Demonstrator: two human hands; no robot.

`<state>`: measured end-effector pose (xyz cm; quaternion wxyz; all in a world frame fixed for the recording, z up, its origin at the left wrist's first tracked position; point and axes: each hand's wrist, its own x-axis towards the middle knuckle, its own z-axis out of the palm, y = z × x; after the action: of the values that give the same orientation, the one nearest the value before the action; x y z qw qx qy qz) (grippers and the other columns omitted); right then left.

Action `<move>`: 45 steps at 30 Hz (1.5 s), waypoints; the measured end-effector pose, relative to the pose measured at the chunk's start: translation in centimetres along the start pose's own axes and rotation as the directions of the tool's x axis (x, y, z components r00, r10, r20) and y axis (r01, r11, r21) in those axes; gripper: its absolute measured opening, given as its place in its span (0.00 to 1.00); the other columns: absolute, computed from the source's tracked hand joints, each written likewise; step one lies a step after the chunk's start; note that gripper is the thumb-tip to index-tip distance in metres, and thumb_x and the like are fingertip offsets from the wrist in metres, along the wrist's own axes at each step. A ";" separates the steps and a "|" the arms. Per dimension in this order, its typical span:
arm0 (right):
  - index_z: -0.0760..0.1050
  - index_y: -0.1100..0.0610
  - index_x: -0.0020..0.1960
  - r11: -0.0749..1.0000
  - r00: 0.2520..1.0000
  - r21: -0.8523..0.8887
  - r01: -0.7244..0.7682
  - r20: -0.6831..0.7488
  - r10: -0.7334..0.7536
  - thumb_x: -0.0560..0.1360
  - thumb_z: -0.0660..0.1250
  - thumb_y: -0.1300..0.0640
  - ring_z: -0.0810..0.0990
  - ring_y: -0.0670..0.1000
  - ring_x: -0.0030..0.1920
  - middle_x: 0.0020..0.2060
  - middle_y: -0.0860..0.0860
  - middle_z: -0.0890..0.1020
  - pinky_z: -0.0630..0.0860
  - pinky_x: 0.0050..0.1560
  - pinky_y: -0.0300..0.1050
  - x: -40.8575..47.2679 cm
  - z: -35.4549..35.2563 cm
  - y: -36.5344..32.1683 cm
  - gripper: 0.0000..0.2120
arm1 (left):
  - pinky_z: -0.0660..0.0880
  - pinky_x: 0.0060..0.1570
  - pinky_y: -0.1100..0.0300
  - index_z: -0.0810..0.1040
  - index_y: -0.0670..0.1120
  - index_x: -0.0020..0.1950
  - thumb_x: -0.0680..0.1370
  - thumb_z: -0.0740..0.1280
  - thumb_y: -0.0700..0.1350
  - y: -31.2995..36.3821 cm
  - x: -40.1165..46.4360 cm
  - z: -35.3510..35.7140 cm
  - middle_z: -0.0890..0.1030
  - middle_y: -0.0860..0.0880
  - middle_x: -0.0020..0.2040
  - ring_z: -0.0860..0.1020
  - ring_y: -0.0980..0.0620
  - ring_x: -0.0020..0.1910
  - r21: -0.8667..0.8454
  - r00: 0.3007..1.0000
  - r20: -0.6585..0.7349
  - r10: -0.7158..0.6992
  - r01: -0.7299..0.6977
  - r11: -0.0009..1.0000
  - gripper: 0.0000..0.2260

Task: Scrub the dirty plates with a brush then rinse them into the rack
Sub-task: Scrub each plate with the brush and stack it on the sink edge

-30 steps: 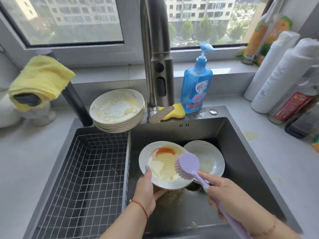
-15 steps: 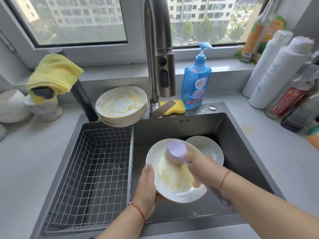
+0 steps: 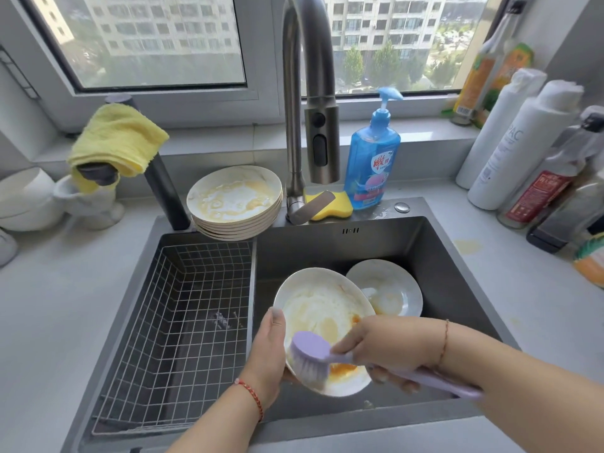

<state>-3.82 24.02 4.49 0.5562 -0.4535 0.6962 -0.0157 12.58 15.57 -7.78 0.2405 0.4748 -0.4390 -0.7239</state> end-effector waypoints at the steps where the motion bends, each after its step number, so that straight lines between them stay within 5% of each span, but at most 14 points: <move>1: 0.75 0.43 0.64 0.998 1.000 0.056 0.014 -0.017 -0.013 0.76 0.54 0.60 0.66 0.49 0.19 0.26 0.52 0.73 0.67 0.20 0.37 0.5 0.1 -0.1 0.23 | 0.82 0.46 0.49 0.73 0.54 0.65 0.75 0.53 0.66 0.0 -0.1 -0.1 0.82 0.48 0.59 0.82 0.46 0.57 0.012 1.000 0.009 -0.006 0.006 1.000 0.26; 6: 0.75 0.60 0.60 0.996 0.962 -0.082 0.045 -0.266 -0.065 0.77 0.54 0.61 0.69 0.48 0.21 0.26 0.52 0.72 0.68 0.27 0.40 2.4 -1.1 -0.9 0.15 | 0.81 0.38 0.48 0.74 0.57 0.62 0.80 0.50 0.65 0.4 -0.8 0.1 0.85 0.49 0.53 0.85 0.43 0.49 0.094 0.996 0.081 -0.029 0.021 0.995 0.22; 9: 0.72 0.55 0.54 0.938 0.939 -0.337 -0.079 -0.342 -0.043 0.81 0.52 0.59 0.73 0.53 0.42 0.36 0.52 0.72 0.65 0.33 0.41 2.8 -2.1 -0.9 0.10 | 0.81 0.39 0.47 0.74 0.57 0.62 0.81 0.50 0.64 0.7 -0.9 0.1 0.85 0.49 0.54 0.85 0.44 0.50 0.092 0.996 0.091 0.000 -0.009 0.996 0.20; 13: 0.62 0.57 0.73 0.797 0.952 -0.543 -0.264 -0.281 0.124 0.82 0.56 0.55 0.74 0.57 0.63 0.62 0.57 0.75 0.70 0.58 0.45 0.9 -2.4 -0.9 0.21 | 0.79 0.53 0.39 0.74 0.54 0.64 0.78 0.54 0.65 1.4 -0.7 0.0 0.83 0.48 0.58 0.82 0.44 0.57 0.054 0.995 0.044 0.088 -0.091 0.994 0.23; 17: 0.75 0.58 0.63 0.757 0.980 -0.624 -0.195 -0.148 0.131 0.79 0.59 0.56 0.77 0.56 0.48 0.38 0.51 0.75 0.74 0.52 0.47 -0.2 -1.5 1.0 0.15 | 0.78 0.56 0.38 0.75 0.53 0.62 0.77 0.54 0.64 1.8 -0.3 -0.1 0.83 0.48 0.58 0.82 0.44 0.57 0.038 0.991 0.026 0.133 -0.134 0.990 0.22; 19: 0.76 0.54 0.63 0.826 0.991 -0.550 -0.128 -0.101 0.086 0.78 0.60 0.56 0.74 0.53 0.37 0.39 0.51 0.75 0.78 0.48 0.46 -0.5 -0.9 1.2 0.15 | 0.76 0.61 0.39 0.76 0.53 0.61 0.76 0.55 0.64 1.8 0.0 0.0 0.83 0.49 0.58 0.81 0.46 0.59 0.043 0.990 0.018 0.143 -0.144 0.989 0.22; 22: 0.75 0.40 0.62 0.978 0.997 -0.193 -0.075 0.010 0.078 0.76 0.55 0.58 0.68 0.52 0.22 0.29 0.49 0.74 0.72 0.24 0.37 -1.6 -1.0 0.9 0.21 | 0.71 0.67 0.41 0.77 0.54 0.62 0.77 0.56 0.63 1.6 0.0 0.1 0.82 0.50 0.61 0.78 0.47 0.64 0.045 0.986 0.021 0.166 -0.166 0.985 0.21; 25: 0.75 0.40 0.63 0.982 0.994 -0.177 -0.068 0.069 0.081 0.76 0.54 0.59 0.68 0.53 0.20 0.27 0.51 0.73 0.70 0.22 0.37 -2.2 -1.3 0.9 0.23 | 0.71 0.68 0.43 0.78 0.57 0.59 0.81 0.55 0.61 1.8 0.0 0.0 0.82 0.52 0.61 0.77 0.49 0.65 0.062 0.985 0.008 0.172 -0.172 0.983 0.16; 28: 0.75 0.53 0.64 0.827 0.998 -0.558 -0.065 -0.021 0.064 0.79 0.57 0.57 0.78 0.58 0.37 0.41 0.54 0.80 0.80 0.43 0.46 -1.6 -1.3 1.3 0.16 | 0.74 0.65 0.43 0.77 0.57 0.56 0.84 0.52 0.56 2.2 0.1 0.0 0.82 0.52 0.58 0.79 0.50 0.61 0.071 0.985 0.008 0.175 -0.175 0.982 0.14; 30: 0.73 0.57 0.66 0.730 0.981 -0.656 -0.192 -0.138 0.135 0.80 0.58 0.57 0.79 0.59 0.55 0.57 0.57 0.79 0.76 0.58 0.51 -0.6 -1.4 1.8 0.16 | 0.75 0.64 0.42 0.78 0.56 0.57 0.84 0.52 0.56 2.3 0.0 0.1 0.83 0.51 0.57 0.80 0.49 0.60 0.088 0.983 0.026 0.180 -0.182 0.979 0.14; 33: 0.63 0.58 0.74 0.619 0.942 -0.710 -0.335 -0.250 0.223 0.81 0.57 0.58 0.72 0.59 0.66 0.69 0.56 0.70 0.71 0.60 0.52 -0.3 -0.8 1.4 0.21 | 0.76 0.62 0.41 0.78 0.55 0.59 0.83 0.54 0.58 2.2 -0.1 0.5 0.83 0.51 0.57 0.80 0.48 0.59 0.126 0.979 0.063 0.192 -0.199 0.972 0.15; 38: 0.69 0.57 0.67 0.688 0.942 -0.675 -0.266 -0.332 0.038 0.80 0.58 0.57 0.79 0.57 0.51 0.54 0.57 0.79 0.66 0.33 0.43 -1.1 -1.3 2.2 0.17 | 0.76 0.61 0.41 0.77 0.53 0.60 0.84 0.54 0.56 2.4 -0.2 1.0 0.84 0.50 0.57 0.81 0.48 0.59 0.108 0.978 0.052 0.201 -0.205 0.973 0.15; 41: 0.74 0.59 0.62 0.738 0.986 -0.654 -0.165 -0.133 0.102 0.79 0.58 0.58 0.69 0.51 0.32 0.43 0.61 0.75 0.66 0.33 0.43 -1.0 -0.3 2.5 0.13 | 0.77 0.61 0.41 0.77 0.54 0.60 0.84 0.54 0.56 2.3 0.0 0.7 0.84 0.51 0.56 0.81 0.49 0.58 0.118 0.977 0.013 0.211 -0.211 0.970 0.15; 45: 0.74 0.61 0.60 0.882 0.998 -0.472 -0.005 -0.052 -0.023 0.79 0.55 0.61 0.68 0.45 0.20 0.27 0.47 0.72 0.65 0.28 0.33 -2.6 -0.2 1.4 0.14 | 0.73 0.66 0.42 0.77 0.56 0.63 0.79 0.57 0.64 2.0 -0.2 0.9 0.82 0.52 0.60 0.79 0.49 0.63 0.109 0.976 0.043 0.214 -0.218 0.970 0.20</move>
<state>-4.94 26.44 5.78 0.4092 -0.5777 0.6924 0.1389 11.67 15.06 -5.80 0.2839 0.4259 -0.5318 -0.6746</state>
